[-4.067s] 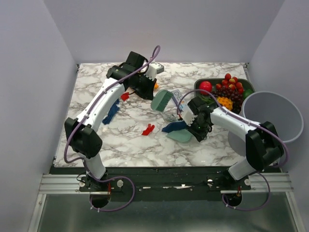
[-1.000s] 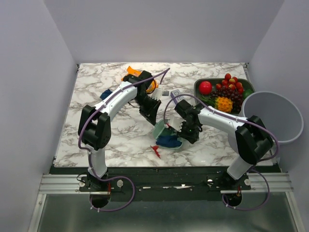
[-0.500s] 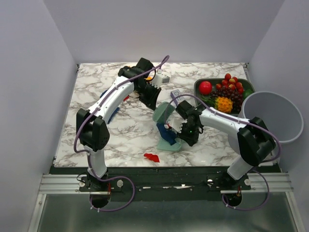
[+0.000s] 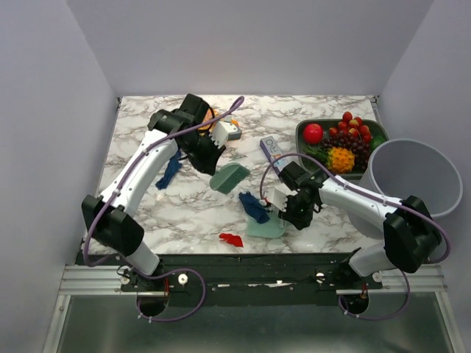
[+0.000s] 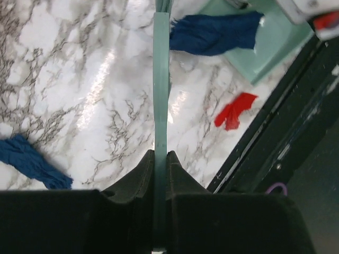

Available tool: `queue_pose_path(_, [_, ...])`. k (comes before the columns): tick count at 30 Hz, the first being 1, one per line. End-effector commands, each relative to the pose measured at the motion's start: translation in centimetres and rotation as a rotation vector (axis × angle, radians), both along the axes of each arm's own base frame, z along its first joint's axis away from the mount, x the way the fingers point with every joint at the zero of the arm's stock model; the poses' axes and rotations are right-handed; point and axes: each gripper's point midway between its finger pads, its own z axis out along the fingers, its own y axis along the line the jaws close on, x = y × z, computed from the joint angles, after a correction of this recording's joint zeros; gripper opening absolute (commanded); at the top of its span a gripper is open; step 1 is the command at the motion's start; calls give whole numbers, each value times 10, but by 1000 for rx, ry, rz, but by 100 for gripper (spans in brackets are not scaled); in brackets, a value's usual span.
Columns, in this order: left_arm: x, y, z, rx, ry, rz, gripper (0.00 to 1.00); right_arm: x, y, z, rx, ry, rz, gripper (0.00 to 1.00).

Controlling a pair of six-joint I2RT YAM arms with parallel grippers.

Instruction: Sweep away the paper scraps from the table

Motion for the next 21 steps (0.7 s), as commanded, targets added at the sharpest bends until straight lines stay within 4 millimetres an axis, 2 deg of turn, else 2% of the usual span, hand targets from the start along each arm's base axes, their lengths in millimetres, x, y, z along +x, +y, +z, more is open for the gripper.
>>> queue_pose_path(1, [-81, 13, 18, -91, 29, -380, 0, -8, -8, -6, -7, -13, 26, 1])
queue_pose_path(2, [-96, 18, 10, -90, 51, -467, 0, -9, -9, -6, -8, -14, 26, 1])
queue_pose_path(5, [-121, 23, -9, -57, 108, -523, 0, -11, -11, -7, -13, -14, 19, 1])
queue_pose_path(9, [-144, 18, -24, -66, 150, -624, 0, -12, -14, -9, -25, -12, 17, 1])
queue_pose_path(14, [-164, 13, -41, -91, 286, -628, 0, -9, -14, -8, -30, -17, 13, 1])
queue_pose_path(17, [-164, 9, -47, -95, 326, -602, 0, -7, -13, -8, -27, -23, 11, 1])
queue_pose_path(21, [-140, 10, -66, 4, 292, -520, 0, -7, -13, -9, -29, -20, 11, 1])
